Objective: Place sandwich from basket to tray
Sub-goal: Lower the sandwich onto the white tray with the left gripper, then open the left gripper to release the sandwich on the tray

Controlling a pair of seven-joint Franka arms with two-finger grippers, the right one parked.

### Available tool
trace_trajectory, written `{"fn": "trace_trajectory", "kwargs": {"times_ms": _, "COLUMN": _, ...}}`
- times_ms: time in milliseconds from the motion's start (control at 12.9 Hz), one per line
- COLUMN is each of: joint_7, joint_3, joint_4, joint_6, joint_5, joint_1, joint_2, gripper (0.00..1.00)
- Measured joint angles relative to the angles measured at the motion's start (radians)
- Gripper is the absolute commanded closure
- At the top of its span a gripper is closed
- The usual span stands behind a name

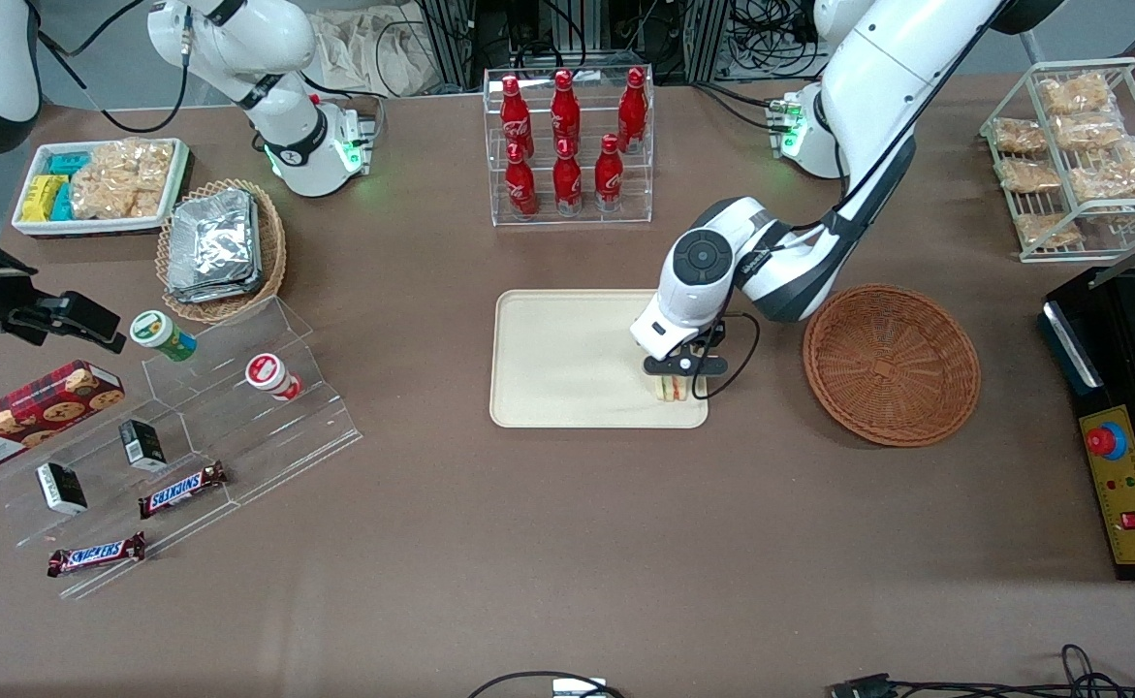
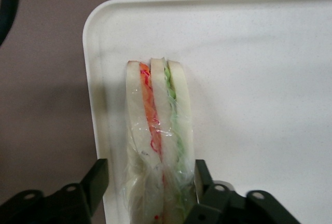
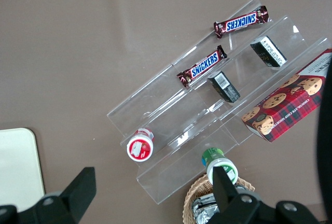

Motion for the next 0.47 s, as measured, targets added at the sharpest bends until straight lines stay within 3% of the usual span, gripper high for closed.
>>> {"fn": "trace_trajectory", "kwargs": {"times_ms": 233, "joint_7": -0.004, "joint_3": 0.000, "joint_4": 0.022, "joint_6": -0.039, "joint_5": -0.004, "joint_1": 0.001, "joint_2": -0.012, "gripper": 0.00}}
{"fn": "trace_trajectory", "kwargs": {"times_ms": 465, "joint_7": 0.003, "joint_3": -0.005, "joint_4": 0.138, "joint_6": -0.246, "joint_5": -0.094, "joint_1": 0.002, "joint_2": -0.097, "gripper": 0.00}}
